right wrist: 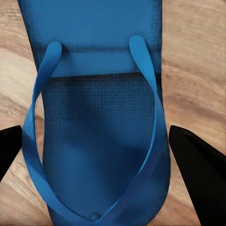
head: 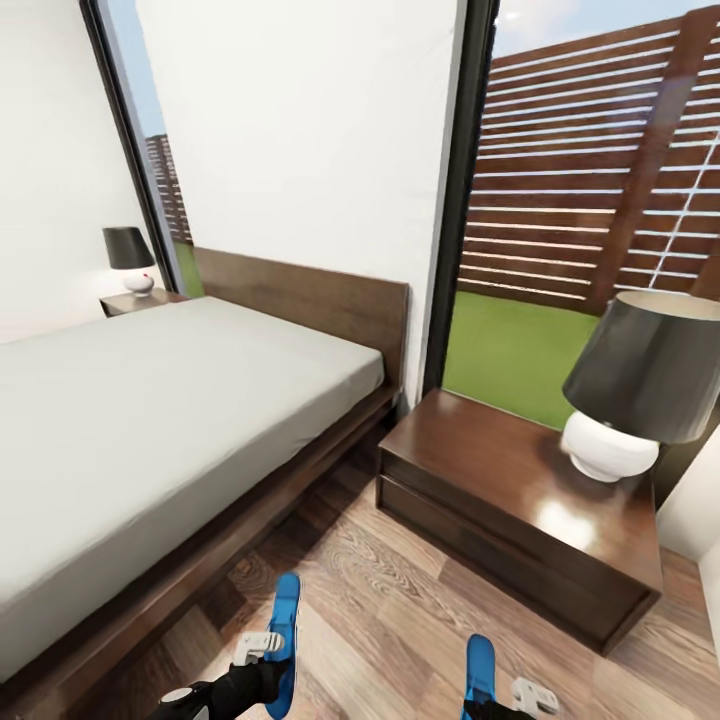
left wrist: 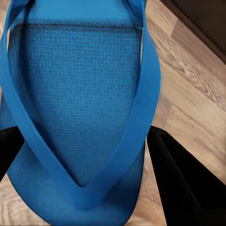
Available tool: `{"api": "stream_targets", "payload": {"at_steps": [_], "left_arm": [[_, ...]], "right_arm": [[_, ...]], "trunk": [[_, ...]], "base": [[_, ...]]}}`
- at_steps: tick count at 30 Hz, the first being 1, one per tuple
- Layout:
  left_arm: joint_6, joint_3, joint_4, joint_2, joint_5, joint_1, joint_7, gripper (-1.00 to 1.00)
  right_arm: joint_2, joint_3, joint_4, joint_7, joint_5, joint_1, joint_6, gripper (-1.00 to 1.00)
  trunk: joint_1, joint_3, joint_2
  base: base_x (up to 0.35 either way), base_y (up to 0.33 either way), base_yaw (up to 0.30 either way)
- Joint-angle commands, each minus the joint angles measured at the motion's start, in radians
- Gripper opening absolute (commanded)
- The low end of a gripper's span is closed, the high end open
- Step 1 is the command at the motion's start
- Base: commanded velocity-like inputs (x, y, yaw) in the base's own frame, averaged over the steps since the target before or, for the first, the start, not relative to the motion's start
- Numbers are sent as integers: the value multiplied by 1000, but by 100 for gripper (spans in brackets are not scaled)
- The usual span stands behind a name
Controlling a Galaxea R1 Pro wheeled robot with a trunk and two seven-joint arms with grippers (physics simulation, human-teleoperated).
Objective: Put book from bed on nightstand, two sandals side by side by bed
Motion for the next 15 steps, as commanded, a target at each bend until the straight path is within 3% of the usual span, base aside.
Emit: {"api": "stream_targets", "payload": {"at_steps": [1,15], "left_arm": [[-5,-8,1,0,6,-1,-2,-100],[-5,-8,1,0,6,-1,-2,-100]], "right_arm": [[-1,8,-1,2,-11,0,4,-100],[-1,8,-1,2,-11,0,4,-100]], "trunk": [[0,-1,0],[0,-1,0]], "base": [[0,0,289],[0,0,289]]}}
